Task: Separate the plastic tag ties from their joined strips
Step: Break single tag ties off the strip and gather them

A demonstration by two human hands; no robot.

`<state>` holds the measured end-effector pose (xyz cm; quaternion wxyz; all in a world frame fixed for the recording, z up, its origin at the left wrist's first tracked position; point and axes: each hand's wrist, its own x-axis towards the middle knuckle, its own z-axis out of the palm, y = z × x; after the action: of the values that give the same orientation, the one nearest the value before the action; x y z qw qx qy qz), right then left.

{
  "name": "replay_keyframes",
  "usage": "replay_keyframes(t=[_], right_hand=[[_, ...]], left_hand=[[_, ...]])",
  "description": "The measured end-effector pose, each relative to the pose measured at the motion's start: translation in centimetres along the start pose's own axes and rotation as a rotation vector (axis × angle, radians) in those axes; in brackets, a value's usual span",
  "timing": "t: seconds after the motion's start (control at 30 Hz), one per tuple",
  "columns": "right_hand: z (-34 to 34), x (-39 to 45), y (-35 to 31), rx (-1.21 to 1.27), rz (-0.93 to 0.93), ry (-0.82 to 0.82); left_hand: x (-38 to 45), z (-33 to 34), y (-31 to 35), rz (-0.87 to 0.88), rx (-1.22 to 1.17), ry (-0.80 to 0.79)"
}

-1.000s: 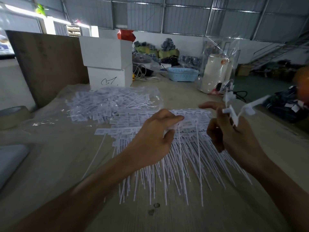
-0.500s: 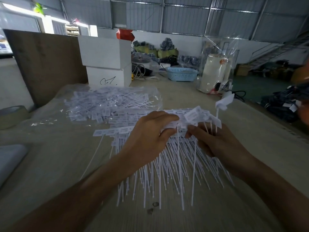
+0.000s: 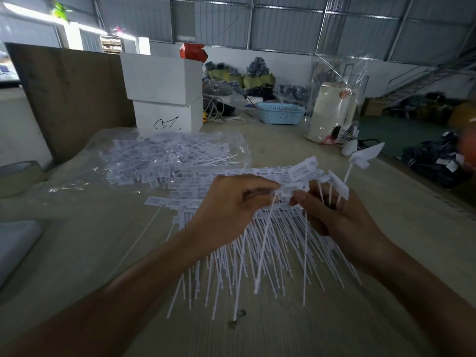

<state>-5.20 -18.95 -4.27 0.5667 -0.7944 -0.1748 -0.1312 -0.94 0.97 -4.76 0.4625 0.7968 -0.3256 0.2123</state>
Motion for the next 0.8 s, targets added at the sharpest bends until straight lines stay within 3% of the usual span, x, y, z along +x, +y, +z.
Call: replay_keyframes(t=[0.2,0.57,0.8], right_hand=[[0.03,-0.08,-0.11,-0.020,-0.025,0.000],[-0.01,0.01,0.31,-0.319,-0.174,0.041],[-0.22,0.36,0.40,-0.244,-0.103,0.076]], left_hand=[[0.13,-0.22,0.11,-0.078,-0.130,-0.045],[0.25,-0.48,-0.84,-0.101,-0.229,-0.113],[0.36,-0.62,-0.13,-0.050,-0.232,-0.042]])
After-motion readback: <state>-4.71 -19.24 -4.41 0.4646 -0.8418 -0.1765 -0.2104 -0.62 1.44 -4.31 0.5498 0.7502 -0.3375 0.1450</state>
